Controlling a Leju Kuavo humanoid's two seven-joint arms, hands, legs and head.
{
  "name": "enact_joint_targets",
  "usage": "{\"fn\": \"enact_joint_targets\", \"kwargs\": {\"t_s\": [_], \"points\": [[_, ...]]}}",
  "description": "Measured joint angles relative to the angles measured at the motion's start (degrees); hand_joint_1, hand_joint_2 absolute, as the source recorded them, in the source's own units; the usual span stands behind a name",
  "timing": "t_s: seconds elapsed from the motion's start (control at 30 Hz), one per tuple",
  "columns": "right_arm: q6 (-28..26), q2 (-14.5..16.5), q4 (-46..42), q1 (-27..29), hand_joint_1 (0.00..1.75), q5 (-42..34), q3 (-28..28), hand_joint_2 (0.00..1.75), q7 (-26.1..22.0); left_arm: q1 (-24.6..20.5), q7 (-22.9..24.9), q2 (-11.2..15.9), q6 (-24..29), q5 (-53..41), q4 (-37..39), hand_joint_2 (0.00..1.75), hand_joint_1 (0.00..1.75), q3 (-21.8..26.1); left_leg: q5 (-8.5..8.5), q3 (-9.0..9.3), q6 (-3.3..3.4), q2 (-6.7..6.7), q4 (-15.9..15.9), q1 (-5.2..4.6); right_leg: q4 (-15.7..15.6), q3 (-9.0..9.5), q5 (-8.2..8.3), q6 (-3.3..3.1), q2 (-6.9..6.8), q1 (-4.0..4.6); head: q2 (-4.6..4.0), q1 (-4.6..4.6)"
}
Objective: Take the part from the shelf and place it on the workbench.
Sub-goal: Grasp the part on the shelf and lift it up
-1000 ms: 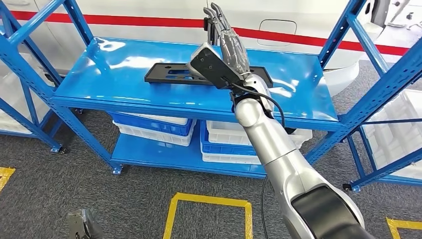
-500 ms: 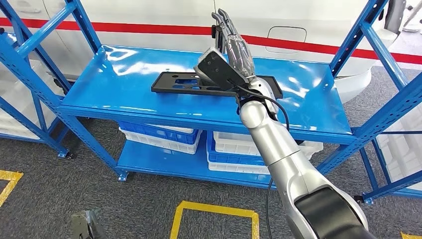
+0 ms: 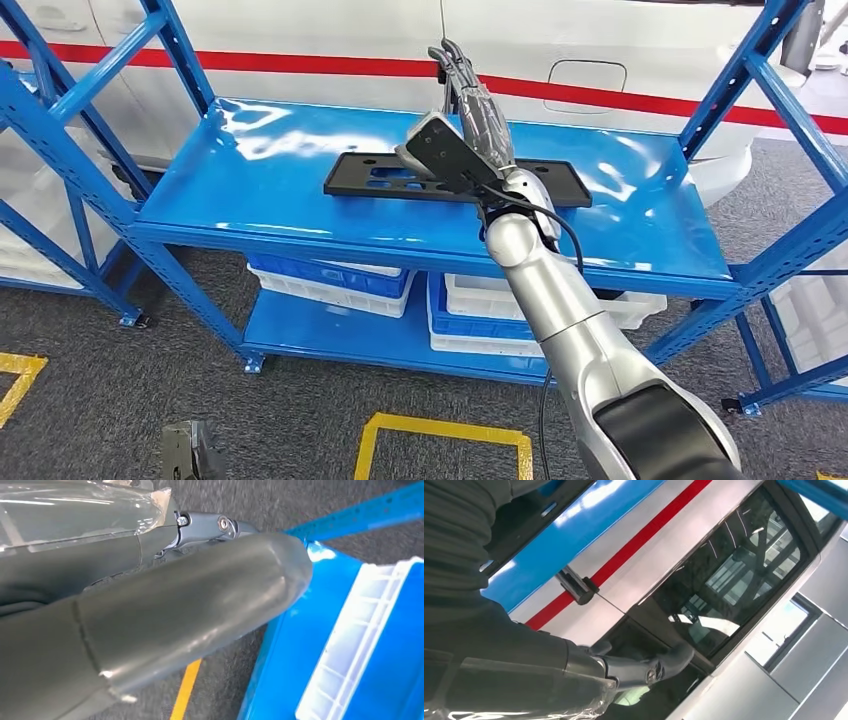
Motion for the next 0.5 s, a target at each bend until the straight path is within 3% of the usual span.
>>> {"fn": "enact_joint_targets", "kwargs": {"t_s": [0.03,0.1,0.37,0.43,0.5], "points": [[0.0,-0.1,-0.1,0.1,0.00,-0.1,-0.2,1.75,-0.1,-0.1,0.1,0.0,0.0,-0.1,0.0,0.00,0.00,-0.5,0.80,0.64,0.39,-0.07,-1.7,-0.12,0.3,-0.24,-0.34,0.45,-0.04,0.21,0.00,0.05],[0.0,-0.2,-0.1,0.1,0.00,-0.1,-0.4,1.75,-0.3,-0.2,0.2,0.1,0.1,-0.1,0.0,0.00,0.00,-0.9,1.08,0.50,0.71,-0.29,-1.7,-0.53,0.1,-0.01,-0.13,0.18,-0.14,0.13,0.00,0.21],[-0.1,-0.4,-0.1,0.3,0.00,-0.5,-0.6,1.75,-0.9,-0.2,0.5,0.2,0.0,-0.3,0.1,0.00,0.00,-1.6,0.93,0.28,1.63,-0.48,-1.7,-1.13,-0.6,0.47,0.14,0.76,-0.23,-0.33,0.00,0.22],[-0.1,-0.4,-0.2,0.4,0.00,-0.5,-0.7,1.75,-0.9,-0.2,0.6,0.3,-0.1,-0.5,0.1,0.00,0.00,-1.8,0.72,0.26,2.27,-0.47,-1.6,-1.45,-1.2,0.73,0.33,2.09,-0.28,-0.71,0.00,0.16],[-0.2,-0.5,-0.4,0.7,0.00,-0.6,-0.9,1.75,-0.9,-0.2,0.8,0.4,-0.1,-0.7,0.1,0.00,0.00,-2.2,1.01,1.01,3.42,-0.33,-2.8,-1.26,-1.2,0.70,0.23,3.42,-0.42,-0.95,0.00,0.19]]}}
